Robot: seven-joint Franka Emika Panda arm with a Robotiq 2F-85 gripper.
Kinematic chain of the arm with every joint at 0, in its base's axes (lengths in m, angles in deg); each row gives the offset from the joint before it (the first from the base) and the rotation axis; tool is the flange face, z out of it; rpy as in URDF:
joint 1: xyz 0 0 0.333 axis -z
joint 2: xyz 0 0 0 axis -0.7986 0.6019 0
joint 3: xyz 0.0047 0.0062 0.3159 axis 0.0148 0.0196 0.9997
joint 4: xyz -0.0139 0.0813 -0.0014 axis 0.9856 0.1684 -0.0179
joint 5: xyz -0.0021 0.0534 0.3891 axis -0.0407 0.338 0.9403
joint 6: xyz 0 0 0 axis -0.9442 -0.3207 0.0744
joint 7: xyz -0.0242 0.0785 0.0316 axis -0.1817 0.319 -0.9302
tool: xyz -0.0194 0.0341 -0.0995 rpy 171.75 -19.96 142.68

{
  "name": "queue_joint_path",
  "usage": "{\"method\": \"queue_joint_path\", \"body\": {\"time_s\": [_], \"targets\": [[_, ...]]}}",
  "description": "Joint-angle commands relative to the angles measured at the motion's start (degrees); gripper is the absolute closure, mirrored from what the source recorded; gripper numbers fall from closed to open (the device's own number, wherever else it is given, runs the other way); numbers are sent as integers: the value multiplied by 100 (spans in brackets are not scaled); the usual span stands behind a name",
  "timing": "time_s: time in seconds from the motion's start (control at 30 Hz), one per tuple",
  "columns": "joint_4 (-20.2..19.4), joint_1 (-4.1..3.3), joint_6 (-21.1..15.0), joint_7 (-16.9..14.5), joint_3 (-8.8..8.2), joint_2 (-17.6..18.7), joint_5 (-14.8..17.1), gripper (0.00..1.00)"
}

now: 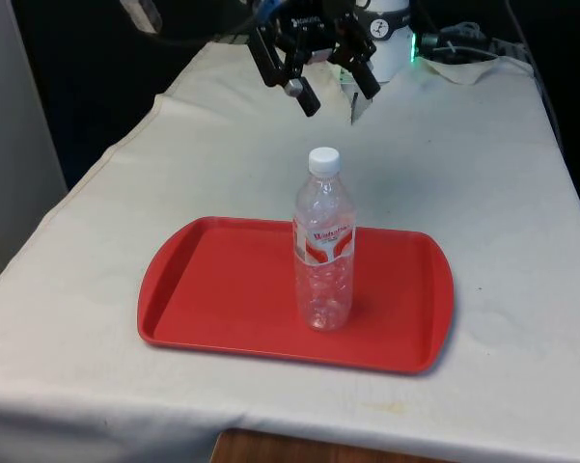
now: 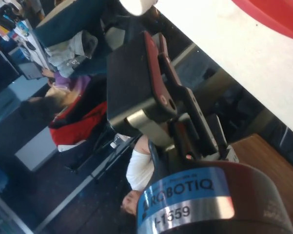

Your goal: Place the bottle upright on the tray.

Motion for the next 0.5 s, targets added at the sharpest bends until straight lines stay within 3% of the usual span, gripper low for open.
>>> {"method": "queue_joint_path", "body": {"time_s": [0.0, 0.17, 0.2, 0.23, 0.47], "targets": [[-46, -46, -97, 46, -11, -57, -115, 0], [-52, -57, -86, 57, -6, -155, -292, 0], [-17, -17, 0, 6, 11, -120, -201, 0], [-52, -57, -86, 63, -6, -166, -321, 0], [-34, -46, -52, 97, -11, -298, -561, 0]]}}
